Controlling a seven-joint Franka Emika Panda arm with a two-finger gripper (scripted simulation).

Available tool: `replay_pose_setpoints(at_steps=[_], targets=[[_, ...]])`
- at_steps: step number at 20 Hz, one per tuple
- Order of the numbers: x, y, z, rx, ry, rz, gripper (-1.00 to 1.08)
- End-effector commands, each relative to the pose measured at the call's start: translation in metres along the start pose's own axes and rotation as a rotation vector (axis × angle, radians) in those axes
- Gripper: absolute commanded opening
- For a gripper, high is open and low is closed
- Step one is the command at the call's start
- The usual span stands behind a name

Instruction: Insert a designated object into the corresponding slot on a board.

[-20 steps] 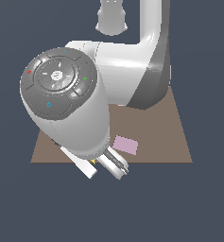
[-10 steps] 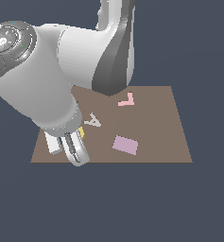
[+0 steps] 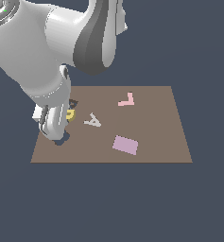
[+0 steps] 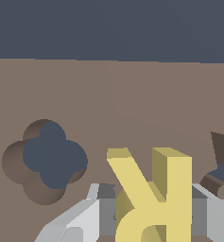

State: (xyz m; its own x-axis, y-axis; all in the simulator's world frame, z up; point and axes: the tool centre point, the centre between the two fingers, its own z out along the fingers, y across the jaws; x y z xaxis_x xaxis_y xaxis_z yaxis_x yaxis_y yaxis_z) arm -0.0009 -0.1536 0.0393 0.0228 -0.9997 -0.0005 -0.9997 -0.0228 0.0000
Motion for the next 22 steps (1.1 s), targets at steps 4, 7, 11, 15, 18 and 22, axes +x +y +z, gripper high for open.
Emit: replay_pose_setpoints(at_steps=[4,7,11,15,18,22], targets=[[0.006,0.032,0.000,0.000,0.000,0.165,-1.00],[0.006,0.045,-0.001,0.000,-0.001,0.231,-1.00],[0.005,0.058,-0.001,0.000,-0.001,0.296,-1.00],[0.004,0.065,-0.001,0.000,-0.001,0.334,-1.00],[0.004,0.067,-0.001,0.000,-0.001,0.343,-1.00],[0.004,0.065,-0.001,0.000,-0.001,0.333,-1.00]])
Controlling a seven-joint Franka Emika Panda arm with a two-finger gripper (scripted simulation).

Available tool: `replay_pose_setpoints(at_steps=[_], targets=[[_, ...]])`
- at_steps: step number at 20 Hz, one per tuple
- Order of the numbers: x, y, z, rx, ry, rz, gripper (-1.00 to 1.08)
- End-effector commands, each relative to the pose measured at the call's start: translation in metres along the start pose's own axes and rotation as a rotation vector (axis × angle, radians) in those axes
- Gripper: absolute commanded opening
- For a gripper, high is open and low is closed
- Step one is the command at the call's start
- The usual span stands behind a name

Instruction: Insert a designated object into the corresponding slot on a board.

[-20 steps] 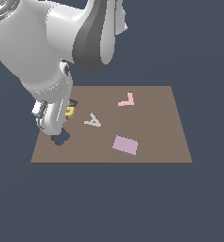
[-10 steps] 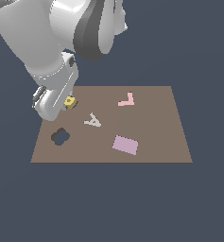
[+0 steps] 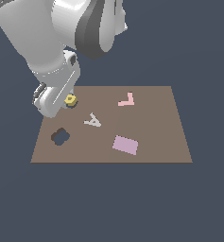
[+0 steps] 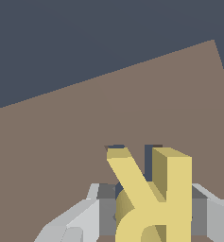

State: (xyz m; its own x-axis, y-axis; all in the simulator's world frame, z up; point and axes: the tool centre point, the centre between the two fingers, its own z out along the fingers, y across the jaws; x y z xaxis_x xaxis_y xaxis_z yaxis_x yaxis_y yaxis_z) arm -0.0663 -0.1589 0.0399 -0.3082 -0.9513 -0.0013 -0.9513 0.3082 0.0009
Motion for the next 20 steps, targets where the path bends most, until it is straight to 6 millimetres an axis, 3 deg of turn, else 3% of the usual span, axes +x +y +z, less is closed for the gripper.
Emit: replay_pose_setpoints(at_steps=[1,10,11,20], targets=[[0.000,-0.001,0.000,0.000,0.000,-0.006,-1.00],[-0.001,-0.001,0.010,0.000,0.000,-0.007,-1.00],[-0.001,-0.001,0.010,0.000,0.000,-0.007,1.00],[-0.001,-0.001,0.010,0.000,0.000,-0.007,1.00]])
